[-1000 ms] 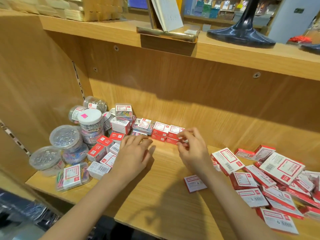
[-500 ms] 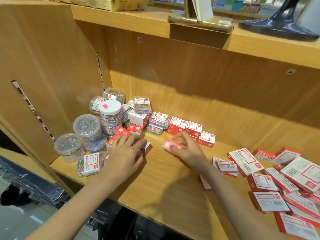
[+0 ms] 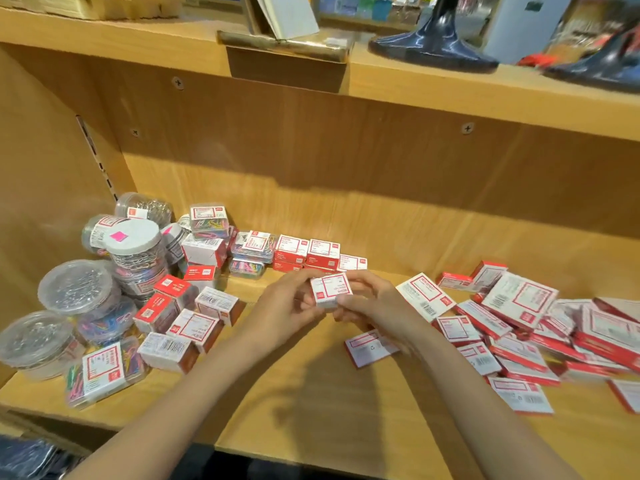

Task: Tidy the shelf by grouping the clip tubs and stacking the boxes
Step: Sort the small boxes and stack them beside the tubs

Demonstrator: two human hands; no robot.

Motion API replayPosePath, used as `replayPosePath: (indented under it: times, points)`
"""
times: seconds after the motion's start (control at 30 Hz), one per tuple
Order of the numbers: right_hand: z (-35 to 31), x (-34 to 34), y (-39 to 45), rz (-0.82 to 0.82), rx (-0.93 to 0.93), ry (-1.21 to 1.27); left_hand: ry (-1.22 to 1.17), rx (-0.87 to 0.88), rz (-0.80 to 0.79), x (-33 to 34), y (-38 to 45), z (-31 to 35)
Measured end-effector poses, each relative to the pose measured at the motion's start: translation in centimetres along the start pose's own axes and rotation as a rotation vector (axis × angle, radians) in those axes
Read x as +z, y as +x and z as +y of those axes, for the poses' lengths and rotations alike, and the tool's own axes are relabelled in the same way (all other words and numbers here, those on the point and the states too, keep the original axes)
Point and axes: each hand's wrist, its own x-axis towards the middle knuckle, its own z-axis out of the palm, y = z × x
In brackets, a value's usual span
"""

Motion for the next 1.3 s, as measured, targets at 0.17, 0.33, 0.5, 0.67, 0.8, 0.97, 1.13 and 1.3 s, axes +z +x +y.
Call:
replayPosePath:
  times: [0.17,0.33,0.5,0.67,0.8,0.97,1.13,1.3]
  points:
    - [0.2,-2.0,0.5,0.115,-0.282,-0.550,-0.009,0.053,-0.037,0.5,1.1,0.1]
    - [-0.6,-4.9,3.7,0.402,-0.350,-0.855,0.272,0.065,0.154,0.7,1.7,-1.5]
    - [0.5,-3.5,5.1,0.423,-0.479,-0.815,0.435,-0.031,0.063,1.1,1.7,-2.9]
    - [0.5,-3.1,4.2,0.525,-0.614,-0.888,0.403,0.016,0.132,-0.4,0.7,-1.6]
    - [0.2,0.7,4.7,0.372,-0.788,-0.886,0.451,0.027,0.231,-2.9,-0.7,-1.3]
    - [1.6,6.1,5.1,-0.105,-0.607,-0.773,0.642,-0.086,0.333,-7.0,-4.5,-2.6]
    - [2.4,11.4,6.1,-0.189,-0.441,-0.795,0.709,-0.202,0.393,-9.0,-8.0,-3.6]
    - [1.9,11.4,5.9,-0.083,-0.507,-0.827,0.781,-0.114,0.318,-8.5,-10.2,-3.8]
